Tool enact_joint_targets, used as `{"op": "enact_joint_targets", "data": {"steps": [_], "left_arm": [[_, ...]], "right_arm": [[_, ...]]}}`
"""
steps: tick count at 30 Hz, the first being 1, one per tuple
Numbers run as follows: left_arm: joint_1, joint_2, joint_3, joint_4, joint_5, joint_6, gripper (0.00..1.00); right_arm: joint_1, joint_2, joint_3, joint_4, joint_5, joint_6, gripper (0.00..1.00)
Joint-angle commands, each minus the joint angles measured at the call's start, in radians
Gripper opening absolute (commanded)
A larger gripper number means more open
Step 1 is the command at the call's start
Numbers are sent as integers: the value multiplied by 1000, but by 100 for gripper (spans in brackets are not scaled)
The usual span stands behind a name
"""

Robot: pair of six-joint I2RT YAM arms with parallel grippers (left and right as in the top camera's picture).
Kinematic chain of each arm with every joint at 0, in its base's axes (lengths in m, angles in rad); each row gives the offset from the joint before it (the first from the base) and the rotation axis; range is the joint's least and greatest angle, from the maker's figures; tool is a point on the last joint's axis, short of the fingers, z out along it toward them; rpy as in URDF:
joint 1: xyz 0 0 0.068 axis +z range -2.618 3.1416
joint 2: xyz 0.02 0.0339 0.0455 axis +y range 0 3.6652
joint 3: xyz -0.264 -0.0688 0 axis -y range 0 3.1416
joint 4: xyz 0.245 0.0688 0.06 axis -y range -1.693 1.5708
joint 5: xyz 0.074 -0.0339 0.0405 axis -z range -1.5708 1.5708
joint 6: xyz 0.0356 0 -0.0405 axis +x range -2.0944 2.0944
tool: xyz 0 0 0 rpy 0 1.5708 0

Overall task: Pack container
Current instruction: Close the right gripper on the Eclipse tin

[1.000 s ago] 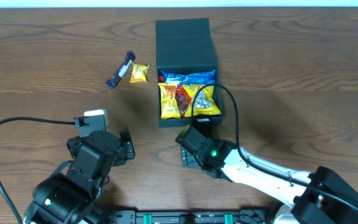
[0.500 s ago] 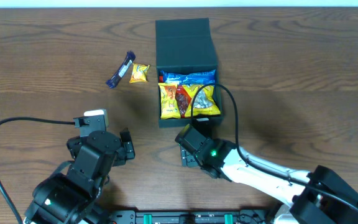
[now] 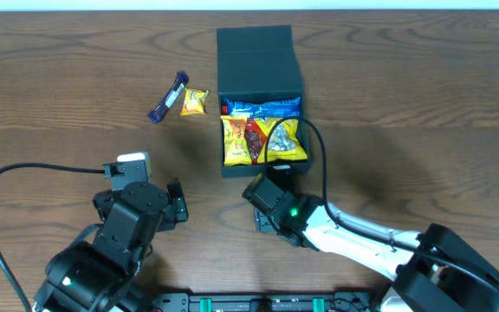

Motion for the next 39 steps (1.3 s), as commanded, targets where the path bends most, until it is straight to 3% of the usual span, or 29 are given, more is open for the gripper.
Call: {"op": "enact_joint_targets", "data": {"steps": [1, 39], "left_arm": [[2, 1, -1, -3, -7, -8, 95], [2, 1, -1, -3, -7, -8, 95]], "right_arm": [[-7, 8, 5, 2, 18, -3, 69], [-7, 8, 5, 2, 36, -3, 42]]}}
